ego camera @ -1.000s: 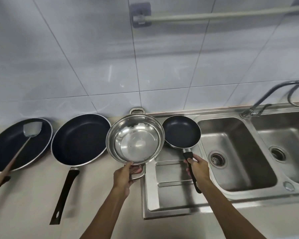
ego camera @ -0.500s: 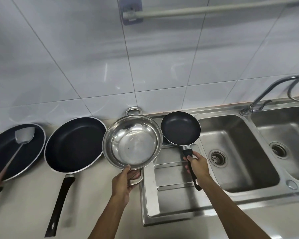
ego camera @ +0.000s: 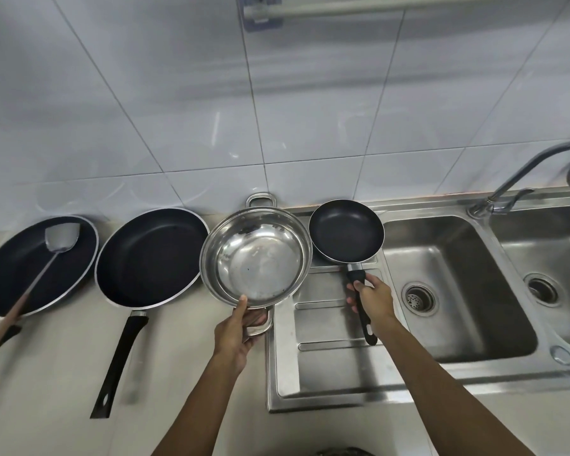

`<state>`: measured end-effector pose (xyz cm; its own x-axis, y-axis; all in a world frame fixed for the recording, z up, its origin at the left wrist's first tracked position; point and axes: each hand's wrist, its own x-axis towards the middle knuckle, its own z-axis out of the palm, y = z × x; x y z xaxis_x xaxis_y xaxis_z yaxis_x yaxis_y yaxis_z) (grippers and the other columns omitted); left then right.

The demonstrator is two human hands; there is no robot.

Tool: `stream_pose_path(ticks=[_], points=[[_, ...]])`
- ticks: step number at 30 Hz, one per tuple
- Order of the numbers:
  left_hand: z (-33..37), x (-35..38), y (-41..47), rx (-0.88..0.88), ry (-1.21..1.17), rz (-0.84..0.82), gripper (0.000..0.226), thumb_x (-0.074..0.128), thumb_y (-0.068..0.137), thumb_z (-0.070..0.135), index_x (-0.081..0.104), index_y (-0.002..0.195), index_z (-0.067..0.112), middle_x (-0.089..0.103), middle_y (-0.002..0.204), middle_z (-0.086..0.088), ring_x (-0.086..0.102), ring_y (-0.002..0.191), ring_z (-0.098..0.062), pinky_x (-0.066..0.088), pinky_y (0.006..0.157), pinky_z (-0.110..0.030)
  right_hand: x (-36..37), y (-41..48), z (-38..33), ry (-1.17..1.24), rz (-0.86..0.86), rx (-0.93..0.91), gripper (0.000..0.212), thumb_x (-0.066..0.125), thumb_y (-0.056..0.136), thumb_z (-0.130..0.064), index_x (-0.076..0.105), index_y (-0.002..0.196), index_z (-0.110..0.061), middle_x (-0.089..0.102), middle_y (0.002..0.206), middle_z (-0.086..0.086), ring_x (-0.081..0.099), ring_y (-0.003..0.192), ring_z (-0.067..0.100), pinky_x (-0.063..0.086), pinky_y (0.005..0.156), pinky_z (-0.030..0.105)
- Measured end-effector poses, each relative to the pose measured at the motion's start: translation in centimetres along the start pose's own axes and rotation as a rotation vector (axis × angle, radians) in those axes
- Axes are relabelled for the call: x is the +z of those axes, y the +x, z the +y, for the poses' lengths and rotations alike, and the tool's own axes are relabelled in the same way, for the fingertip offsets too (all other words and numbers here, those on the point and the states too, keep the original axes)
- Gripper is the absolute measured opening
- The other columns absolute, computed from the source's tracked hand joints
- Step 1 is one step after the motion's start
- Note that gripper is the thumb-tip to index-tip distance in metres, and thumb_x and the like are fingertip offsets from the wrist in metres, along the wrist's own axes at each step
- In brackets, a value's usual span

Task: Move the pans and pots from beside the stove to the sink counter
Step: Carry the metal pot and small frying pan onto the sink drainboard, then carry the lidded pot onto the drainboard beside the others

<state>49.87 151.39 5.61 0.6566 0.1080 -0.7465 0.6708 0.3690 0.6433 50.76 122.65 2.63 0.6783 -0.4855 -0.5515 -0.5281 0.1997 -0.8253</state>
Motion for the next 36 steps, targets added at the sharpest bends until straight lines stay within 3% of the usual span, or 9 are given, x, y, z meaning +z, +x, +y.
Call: stream_pose_path(ticks=[5, 8, 14, 17, 23, 26, 29, 32, 36], points=[[-0.2, 0.1, -0.2, 0.001, -0.031, 0.019, 0.043, 0.074, 0.087, 0.045, 0.077, 0.1, 0.004, 0.082, 0.092, -0.012, 0.075, 0.094, -0.023, 0.057, 0.079, -0.036, -0.3, -1.1, 0.1, -0.029, -0.017, -0.013, 0.027, 0.056, 0.099, -0.009, 0.057, 0.124, -0.019, 0.075, 0.099, 0.02, 0.063, 0.064, 0.03, 0.052, 0.056, 0.036], [-0.4, 0.1, -0.7, 0.003, -0.058, 0.007, 0.04, 0.075, 0.087, 0.045, 0.075, 0.1, 0.008, 0.082, 0.086, -0.009, 0.075, 0.088, -0.024, 0.059, 0.076, -0.036, -0.9, -2.5, 0.7, -0.081, -0.012, -0.023, 0.024, 0.057, 0.099, -0.013, 0.056, 0.121, -0.019, 0.076, 0.095, 0.018, 0.063, 0.064, 0.029, 0.054, 0.057, 0.037], [-1.9, -0.8, -2.2, 0.01, -0.01, -0.068, 0.037, 0.067, 0.093, 0.045, 0.074, 0.104, 0.009, 0.077, 0.112, -0.01, 0.073, 0.101, -0.029, 0.057, 0.08, -0.037, -2.7, -6.3, 2.9, -0.157, -0.01, -0.019, 0.015, 0.06, 0.099, -0.021, 0.062, 0.114, -0.02, 0.078, 0.088, 0.007, 0.068, 0.061, 0.022, 0.056, 0.052, 0.03], [-3.5, -1.4, -3.4, 0.017, 0.067, -0.088, 0.046, 0.064, 0.094, 0.049, 0.071, 0.115, 0.008, 0.081, 0.108, -0.007, 0.078, 0.094, -0.023, 0.058, 0.077, -0.037, -3.7, -8.1, 3.9, -0.227, -0.017, -0.023, 0.014, 0.06, 0.1, -0.023, 0.061, 0.113, -0.021, 0.079, 0.086, 0.003, 0.072, 0.059, 0.019, 0.057, 0.051, 0.029], [-7.6, -1.8, -5.3, 0.111, 0.226, -0.071, 0.044, 0.063, 0.094, 0.053, 0.072, 0.104, 0.011, 0.082, 0.097, -0.007, 0.079, 0.083, -0.024, 0.054, 0.058, -0.032, -6.2, -10.7, 7.4, -0.315, -0.056, -0.013, 0.014, 0.063, 0.098, -0.026, 0.068, 0.111, -0.023, 0.079, 0.085, 0.0, 0.074, 0.061, 0.018, 0.059, 0.052, 0.031], [-11.0, -2.2, -7.1, 0.34, 0.588, -0.065, 0.038, 0.058, 0.095, 0.056, 0.072, 0.098, 0.021, 0.08, 0.094, 0.005, 0.076, 0.083, -0.016, 0.059, 0.066, -0.035, -8.4, -12.5, 9.1, -0.454, -0.132, -0.137, 0.021, 0.059, 0.101, -0.027, 0.067, 0.119, -0.019, 0.079, 0.089, 0.003, 0.076, 0.076, 0.022, 0.063, 0.071, 0.039], [-14.5, -1.9, -9.3, 0.795, 1.138, -0.095, 0.03, 0.061, 0.09, 0.057, 0.07, 0.098, 0.03, 0.074, 0.087, 0.02, 0.07, 0.086, -0.01, 0.056, 0.071, -0.028, -11.3, -15.0, 10.3, -0.64, -0.162, -0.325, 0.03, 0.059, 0.101, -0.028, 0.067, 0.126, -0.015, 0.079, 0.102, 0.006, 0.073, 0.096, 0.025, 0.055, 0.088, 0.037], [-18.3, 0.3, -12.0, 1.067, 1.538, -0.076, 0.032, 0.075, 0.083, 0.046, 0.074, 0.1, 0.019, 0.076, 0.098, 0.0, 0.07, 0.092, -0.027, 0.055, 0.076, -0.039, -15.5, -17.6, 11.7, -0.768, -0.226, -0.485, 0.035, 0.061, 0.099, -0.024, 0.065, 0.132, -0.013, 0.074, 0.121, 0.007, 0.069, 0.109, 0.026, 0.052, 0.096, 0.038], [-24.9, 5.8, -18.0, 1.206, 1.67, -0.175, 0.047, 0.067, 0.088, 0.05, 0.074, 0.116, 0.013, 0.074, 0.121, -0.007, 0.069, 0.11, -0.031, 0.053, 0.091, -0.045, -24.8, -21.0, 14.0, -1.022, -0.126, -0.776, 0.041, 0.064, 0.096, -0.023, 0.063, 0.134, -0.01, 0.068, 0.132, 0.01, 0.064, 0.117, 0.033, 0.053, 0.096, 0.044]])
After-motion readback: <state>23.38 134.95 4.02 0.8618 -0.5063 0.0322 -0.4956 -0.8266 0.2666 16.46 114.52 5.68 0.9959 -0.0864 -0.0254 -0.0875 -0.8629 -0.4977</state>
